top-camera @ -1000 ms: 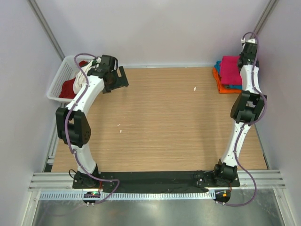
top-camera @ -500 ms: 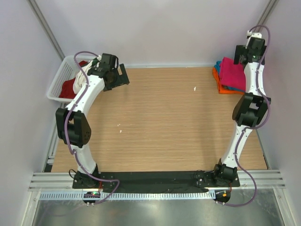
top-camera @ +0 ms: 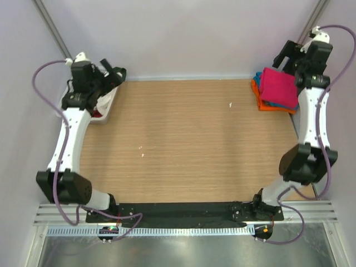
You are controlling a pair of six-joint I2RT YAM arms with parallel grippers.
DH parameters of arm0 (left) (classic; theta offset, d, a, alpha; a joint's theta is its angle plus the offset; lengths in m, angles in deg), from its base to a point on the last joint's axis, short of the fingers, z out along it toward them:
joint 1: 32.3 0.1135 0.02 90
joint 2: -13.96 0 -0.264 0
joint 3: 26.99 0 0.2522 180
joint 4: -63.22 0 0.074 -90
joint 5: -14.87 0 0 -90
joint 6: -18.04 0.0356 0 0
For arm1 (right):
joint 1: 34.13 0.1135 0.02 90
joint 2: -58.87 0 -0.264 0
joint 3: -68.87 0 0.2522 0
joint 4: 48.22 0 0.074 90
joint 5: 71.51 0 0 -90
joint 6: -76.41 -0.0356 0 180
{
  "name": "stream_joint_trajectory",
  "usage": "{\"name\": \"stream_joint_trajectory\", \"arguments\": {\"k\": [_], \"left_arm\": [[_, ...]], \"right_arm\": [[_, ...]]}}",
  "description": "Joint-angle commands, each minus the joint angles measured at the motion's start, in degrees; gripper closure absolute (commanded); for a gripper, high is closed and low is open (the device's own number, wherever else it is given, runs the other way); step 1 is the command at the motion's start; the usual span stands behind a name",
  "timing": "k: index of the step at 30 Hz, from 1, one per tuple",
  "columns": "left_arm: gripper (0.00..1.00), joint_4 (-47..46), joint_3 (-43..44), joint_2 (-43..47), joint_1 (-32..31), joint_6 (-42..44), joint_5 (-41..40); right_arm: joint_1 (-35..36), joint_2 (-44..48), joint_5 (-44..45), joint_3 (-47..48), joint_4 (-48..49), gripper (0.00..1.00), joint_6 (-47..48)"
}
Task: Fold and stack the t-shirts
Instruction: Neatly place the folded tshirt to the corner
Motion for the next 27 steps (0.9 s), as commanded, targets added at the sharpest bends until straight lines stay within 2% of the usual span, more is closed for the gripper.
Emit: {"name": "stream_joint_trajectory", "arguments": {"k": [1,6,7,10,13,18,27], "left_arm": [[0.00,-5.23,-7.38,8.00,2.80,-0.18,2.38],[0.00,-4.26,-18.52,20.11,2.98,5.53,-1.75],[0.01,-4.26,-20.47,21.80,2.98,5.72,-1.66],[0.01,-5.49,-29.15,29.16,2.98,5.81,-1.05],[0.00,-7.51,-34.88,34.10,2.98,5.55,-0.78],[0.00,-8.30,-42.54,41.67,2.98,5.11,-2.71],[0.00,-7.86,-45.71,44.75,1.75,5.72,-3.59]], "right_arm": [[-0.03,12.27,-3.43,-11.27,3.84,0.00,-5.26],[-0.03,26.95,-4.74,-32.83,9.55,0.00,-10.88],[-0.03,31.07,-5.09,-40.00,11.48,0.00,-13.24],[0.06,39.33,-8.78,-53.02,14.56,0.00,-16.16],[0.06,44.71,-9.06,-63.14,16.06,0.00,-20.02],[0.15,53.34,-3.44,-70.91,15.54,0.00,-23.11],[0.06,53.52,-3.51,-72.24,15.36,0.00,-24.17]]}}
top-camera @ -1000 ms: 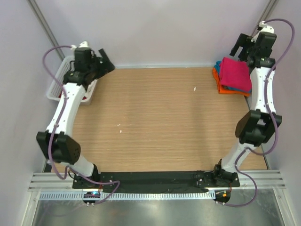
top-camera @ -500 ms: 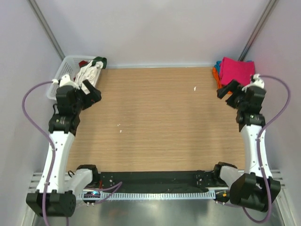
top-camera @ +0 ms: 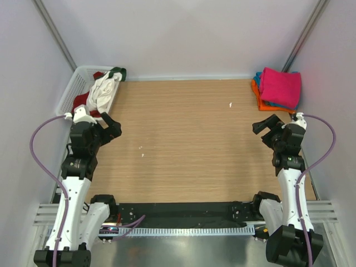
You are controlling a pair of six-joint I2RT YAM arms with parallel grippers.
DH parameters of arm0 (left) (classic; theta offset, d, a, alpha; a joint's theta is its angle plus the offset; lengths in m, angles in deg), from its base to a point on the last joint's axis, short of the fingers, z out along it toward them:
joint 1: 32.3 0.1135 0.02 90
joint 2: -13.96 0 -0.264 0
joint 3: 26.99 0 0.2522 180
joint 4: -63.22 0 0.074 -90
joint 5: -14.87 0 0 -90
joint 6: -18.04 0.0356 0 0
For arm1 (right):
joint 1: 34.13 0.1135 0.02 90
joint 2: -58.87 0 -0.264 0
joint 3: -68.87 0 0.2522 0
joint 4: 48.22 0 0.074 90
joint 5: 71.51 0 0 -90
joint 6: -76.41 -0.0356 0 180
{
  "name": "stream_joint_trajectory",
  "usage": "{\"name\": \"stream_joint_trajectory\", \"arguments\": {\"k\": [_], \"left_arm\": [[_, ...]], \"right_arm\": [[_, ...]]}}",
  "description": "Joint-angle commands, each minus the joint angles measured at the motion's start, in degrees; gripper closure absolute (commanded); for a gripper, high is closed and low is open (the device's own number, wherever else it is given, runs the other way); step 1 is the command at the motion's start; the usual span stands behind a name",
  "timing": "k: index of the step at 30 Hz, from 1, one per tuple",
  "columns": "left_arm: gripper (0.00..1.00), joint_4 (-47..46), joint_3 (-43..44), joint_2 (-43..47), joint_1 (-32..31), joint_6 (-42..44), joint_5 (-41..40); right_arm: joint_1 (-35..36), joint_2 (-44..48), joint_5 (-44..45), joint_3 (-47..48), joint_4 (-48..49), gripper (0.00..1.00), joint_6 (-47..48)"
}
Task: Fold and stack the t-shirts
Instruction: Neatly place the folded tshirt to the corner
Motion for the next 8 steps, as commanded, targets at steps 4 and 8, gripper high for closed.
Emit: {"name": "stream_joint_trajectory", "arguments": {"k": [4,8], "left_arm": [[0.01,-2.64,-0.89,1.70,-0.46,1.35,-1.52],[0.00,-2.64,-0.45,1.88,-0.54,2.31,-0.99]], "right_arm": [[0.06,-0.38,0.13,1.20,2.64,0.00,0.21],[0.06,-1.96,-1.10,3.57,2.47,0.00,0.91]]}}
